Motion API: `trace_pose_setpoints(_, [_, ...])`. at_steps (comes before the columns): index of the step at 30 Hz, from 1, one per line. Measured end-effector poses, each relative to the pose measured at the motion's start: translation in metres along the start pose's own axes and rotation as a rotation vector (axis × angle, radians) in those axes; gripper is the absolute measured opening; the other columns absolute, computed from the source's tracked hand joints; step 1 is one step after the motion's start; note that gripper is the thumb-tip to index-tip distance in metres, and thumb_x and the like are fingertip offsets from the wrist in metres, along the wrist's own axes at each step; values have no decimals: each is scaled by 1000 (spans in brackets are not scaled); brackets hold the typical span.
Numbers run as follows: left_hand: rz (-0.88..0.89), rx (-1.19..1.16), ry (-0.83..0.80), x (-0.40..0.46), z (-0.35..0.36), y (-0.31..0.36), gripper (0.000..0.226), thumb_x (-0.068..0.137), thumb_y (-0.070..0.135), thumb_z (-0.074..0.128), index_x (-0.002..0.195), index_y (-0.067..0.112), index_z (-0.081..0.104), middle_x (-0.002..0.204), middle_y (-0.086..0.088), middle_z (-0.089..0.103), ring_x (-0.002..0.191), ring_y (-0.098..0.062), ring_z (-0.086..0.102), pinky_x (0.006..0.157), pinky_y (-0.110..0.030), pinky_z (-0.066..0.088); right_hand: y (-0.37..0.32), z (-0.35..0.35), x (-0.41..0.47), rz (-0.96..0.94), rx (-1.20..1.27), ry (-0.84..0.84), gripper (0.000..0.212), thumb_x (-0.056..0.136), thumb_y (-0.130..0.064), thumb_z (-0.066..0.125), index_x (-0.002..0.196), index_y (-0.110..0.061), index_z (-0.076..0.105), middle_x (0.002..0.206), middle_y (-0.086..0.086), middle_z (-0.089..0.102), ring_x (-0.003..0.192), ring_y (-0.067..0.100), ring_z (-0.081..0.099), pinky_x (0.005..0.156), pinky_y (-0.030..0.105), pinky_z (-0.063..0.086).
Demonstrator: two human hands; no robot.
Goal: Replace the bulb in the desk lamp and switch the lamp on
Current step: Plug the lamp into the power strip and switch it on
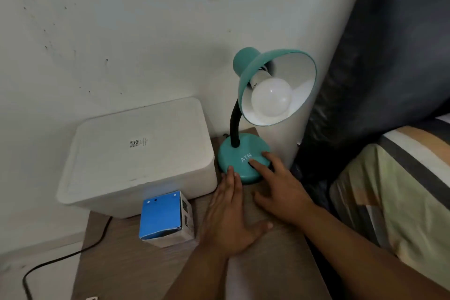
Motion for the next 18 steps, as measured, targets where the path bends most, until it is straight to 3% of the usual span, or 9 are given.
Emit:
trace_pose_setpoints(7, [8,-20,14,-4,1,4,126,69,95,37,143,26,-39,159,6,-40,144,-5,-37,118,-22,-15,-1,-2,-3,2,-10,13,81,74,-45,67,148,-37,34,160,-1,15,138,24,37,106,36,42])
trace_pose_setpoints(14, [-16,-26,-4,-1,0,-1,129,67,96,39,147,26,-35,158,9,-40,144,-3,-36,118,-23,-12,-5,-2,2,14,-28,4,79,75,-46,66,147,-39,32,159,-2,13,134,25,40,102,39,46])
trace_pose_setpoints(18, [-20,-35,-22,-1,-1,-1,131,68,93,42,153,23,-29,161,8,-36,148,-6,-28,122,-25,-7,-9,-2,-1,17,-4,4,78,80,-39,67,149,-35,32,161,0,11,137,25,38,104,34,43])
Point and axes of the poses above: each hand's wrist, its own x-axis towards the middle knuckle, its own z-axis out of the palm, y = z × x, the point moved 1 cm from there along x, towards the middle knuckle
